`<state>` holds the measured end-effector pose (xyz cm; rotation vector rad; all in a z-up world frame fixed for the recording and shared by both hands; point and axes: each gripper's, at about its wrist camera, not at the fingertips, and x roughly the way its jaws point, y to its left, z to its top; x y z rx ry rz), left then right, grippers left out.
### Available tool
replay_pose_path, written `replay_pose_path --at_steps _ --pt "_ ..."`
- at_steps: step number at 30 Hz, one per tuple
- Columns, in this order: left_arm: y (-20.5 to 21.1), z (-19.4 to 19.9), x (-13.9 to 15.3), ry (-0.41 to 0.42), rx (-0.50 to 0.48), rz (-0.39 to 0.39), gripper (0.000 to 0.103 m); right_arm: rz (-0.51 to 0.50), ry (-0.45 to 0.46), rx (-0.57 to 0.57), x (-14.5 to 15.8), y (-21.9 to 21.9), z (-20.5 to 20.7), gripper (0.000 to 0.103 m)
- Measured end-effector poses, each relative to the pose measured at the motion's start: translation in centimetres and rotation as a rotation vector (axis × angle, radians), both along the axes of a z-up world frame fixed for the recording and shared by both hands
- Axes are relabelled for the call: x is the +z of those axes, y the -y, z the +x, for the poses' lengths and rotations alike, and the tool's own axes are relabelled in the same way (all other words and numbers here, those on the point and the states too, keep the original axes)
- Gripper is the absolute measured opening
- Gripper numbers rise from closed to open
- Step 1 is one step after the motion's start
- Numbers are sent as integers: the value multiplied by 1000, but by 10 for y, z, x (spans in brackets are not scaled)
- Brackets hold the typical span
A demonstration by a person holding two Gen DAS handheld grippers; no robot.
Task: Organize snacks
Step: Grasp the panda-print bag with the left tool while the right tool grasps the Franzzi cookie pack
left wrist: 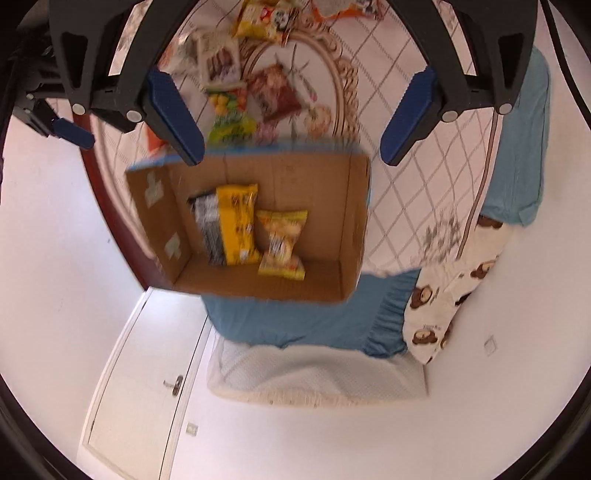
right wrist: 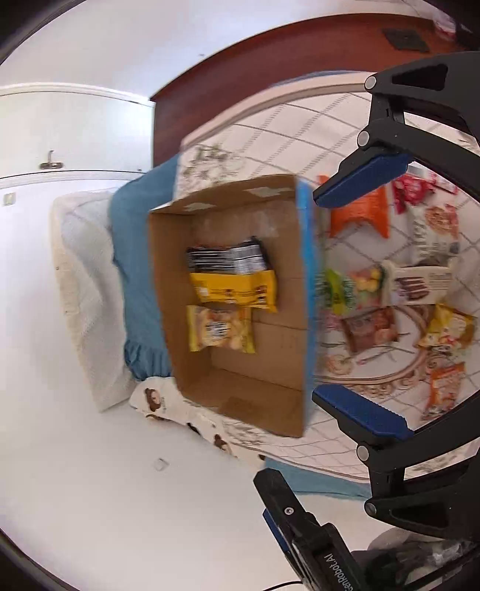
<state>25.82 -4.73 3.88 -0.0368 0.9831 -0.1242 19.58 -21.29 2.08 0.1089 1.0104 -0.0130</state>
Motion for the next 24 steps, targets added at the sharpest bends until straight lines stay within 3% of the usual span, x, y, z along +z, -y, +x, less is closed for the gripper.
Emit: replay_pose_path --at_steps 3,5,8,10,13,16,20,21,22,24 --pt "6 -19 -49 -126 -46 61 98 7 -84 -20 -34 12 -16 98" --pt "11 -35 -87 -241 -86 61 98 18 -141 -37 -58 22 -28 98" --pt "10 -57 -152 -496 -90 -72 98 58 -214 -81 -91 39 -49 98" --pt "6 -69 -194 -649 -40 -189 96 67 -243 -105 -105 47 -60 98" --pt "0 -75 -238 -788 62 -396 94 89 -268 -136 -121 58 -73 98" --pt "-8 -72 -271 -861 208 -630 95 103 -269 -150 -126 64 -79 98" --pt "-15 -73 -311 -938 396 -827 95 92 -264 -139 -126 59 -80 98" --pt "-15 -74 -317 -927 421 -833 92 86 -265 -131 -127 56 -80 98" --pt "-12 -72 -318 -904 412 -805 81 83 -269 -121 -127 53 -79 98" --pt "-2 -65 -312 -845 331 -674 74 83 -269 -95 -128 46 -77 98"
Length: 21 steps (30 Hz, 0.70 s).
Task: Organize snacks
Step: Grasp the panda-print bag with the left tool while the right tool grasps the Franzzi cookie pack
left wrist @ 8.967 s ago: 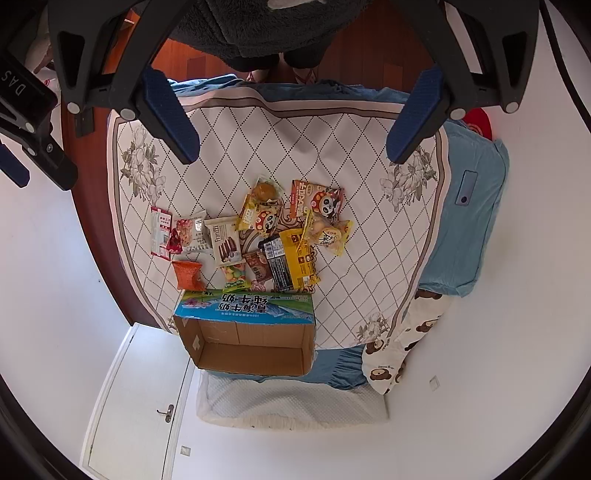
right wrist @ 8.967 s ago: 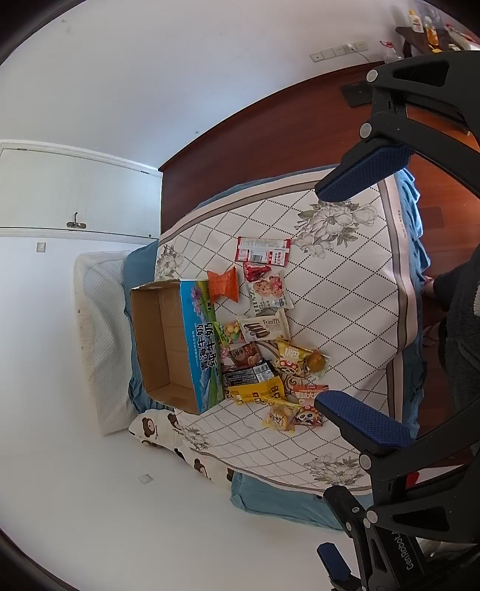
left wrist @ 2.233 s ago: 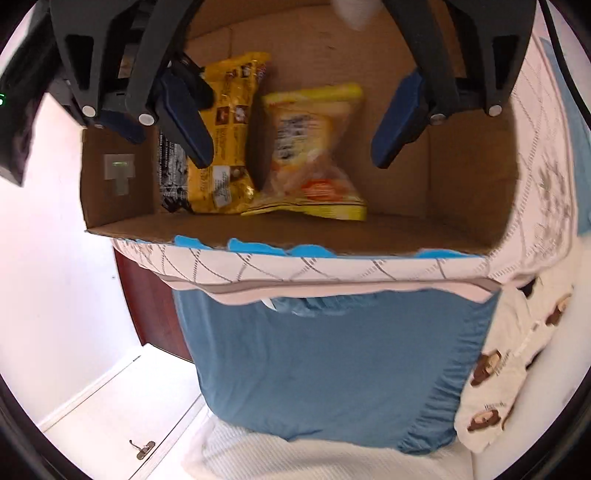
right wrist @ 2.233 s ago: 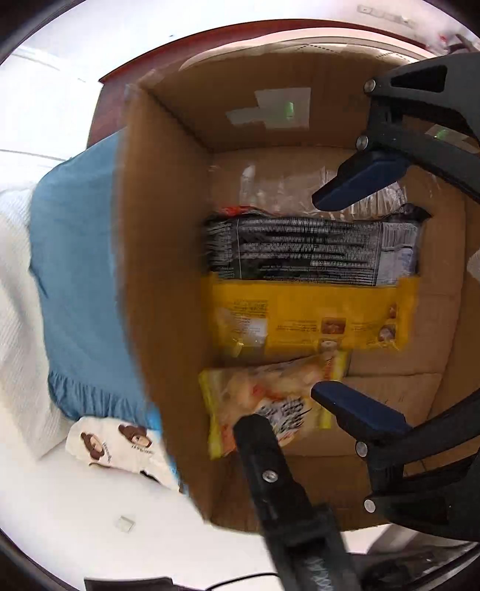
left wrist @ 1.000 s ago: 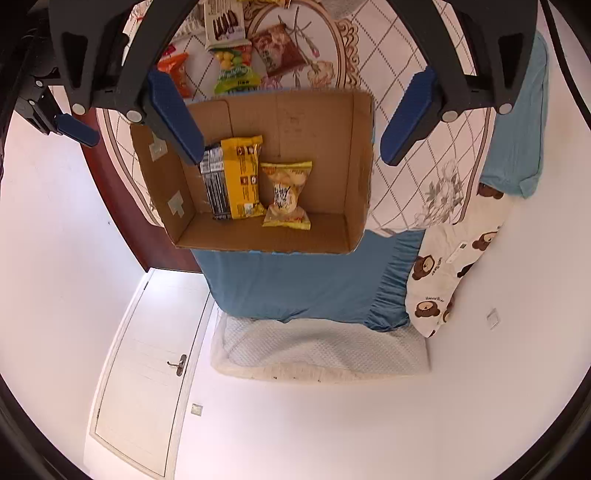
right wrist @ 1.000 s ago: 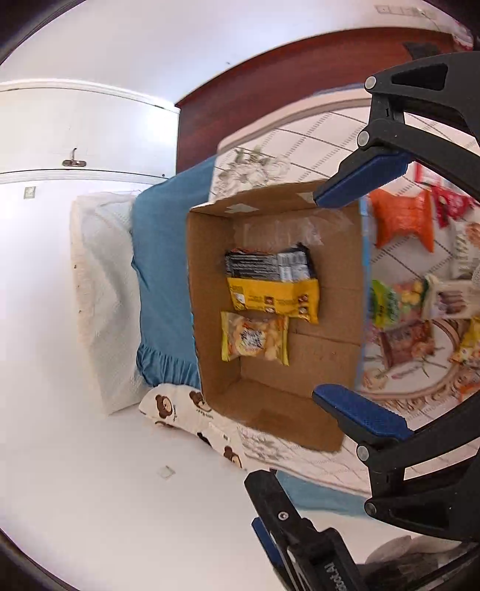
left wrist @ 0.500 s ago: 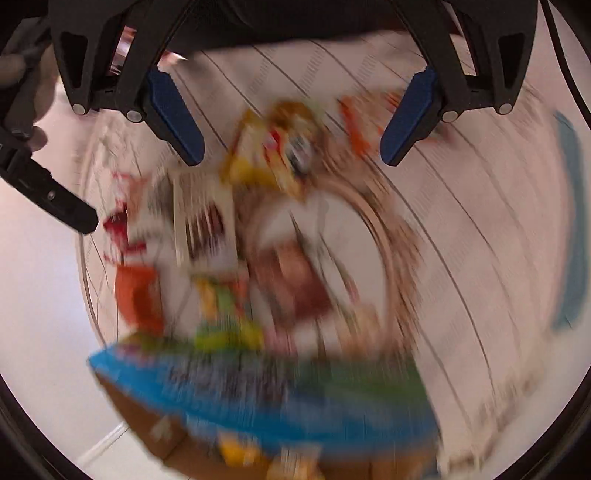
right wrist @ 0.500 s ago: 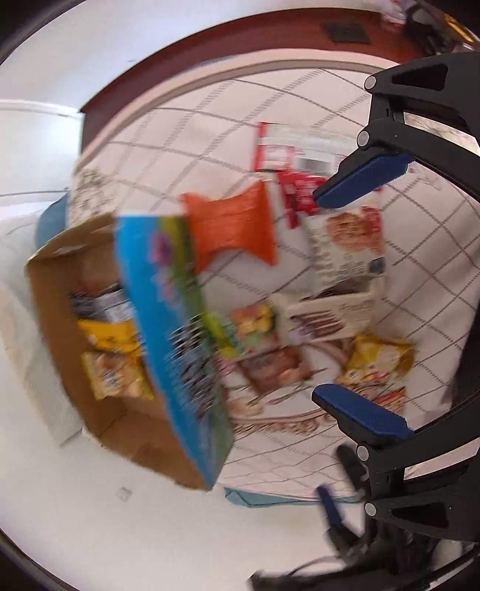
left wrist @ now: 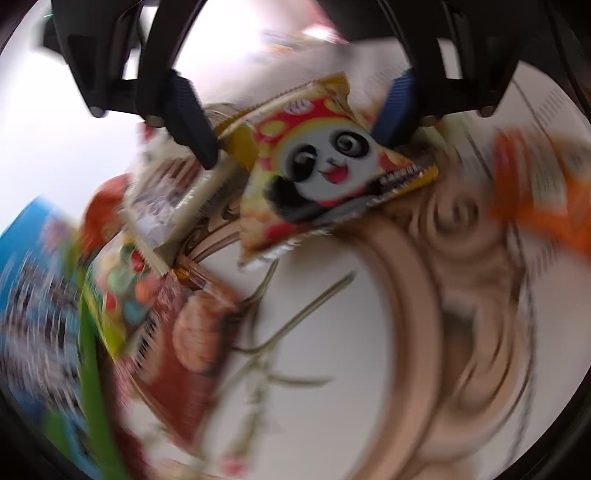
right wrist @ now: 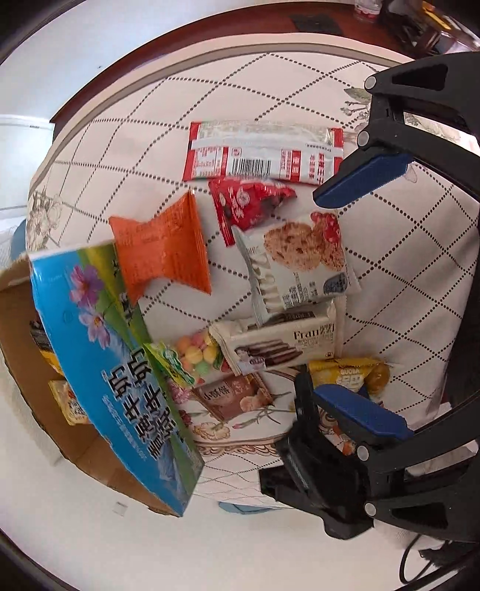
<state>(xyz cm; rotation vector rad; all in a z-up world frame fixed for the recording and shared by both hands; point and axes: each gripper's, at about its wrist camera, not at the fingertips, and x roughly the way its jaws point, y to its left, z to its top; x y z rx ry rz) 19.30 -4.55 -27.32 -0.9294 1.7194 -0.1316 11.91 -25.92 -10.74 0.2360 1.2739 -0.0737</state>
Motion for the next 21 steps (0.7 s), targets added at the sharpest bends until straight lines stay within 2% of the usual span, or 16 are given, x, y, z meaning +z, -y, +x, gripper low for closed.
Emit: replay_pose_path --at_steps 2,4,8,11,13,17,21 --pt "9 1 7 61 -93 79 63 -2 -5 19 -1 -6 3 98" --pt "18 2 16 128 -214 161 48 -2 -5 35 -3 -11 6 98" --pt "34 0 39 308 -524 439 48 6 -12 57 -11 -26 18 98" --pt "31 -4 39 358 -628 545 49 24 -32 79 -27 -44 33 97" --pt "24 1 37 356 -631 550 50 16 -57 91 -42 -59 45 96" --pt "14 7 23 332 -604 484 60 -34 -111 99 -73 -75 61 94" --pt "9 20 10 312 -572 454 68 -66 -176 94 -100 -78 65 87"
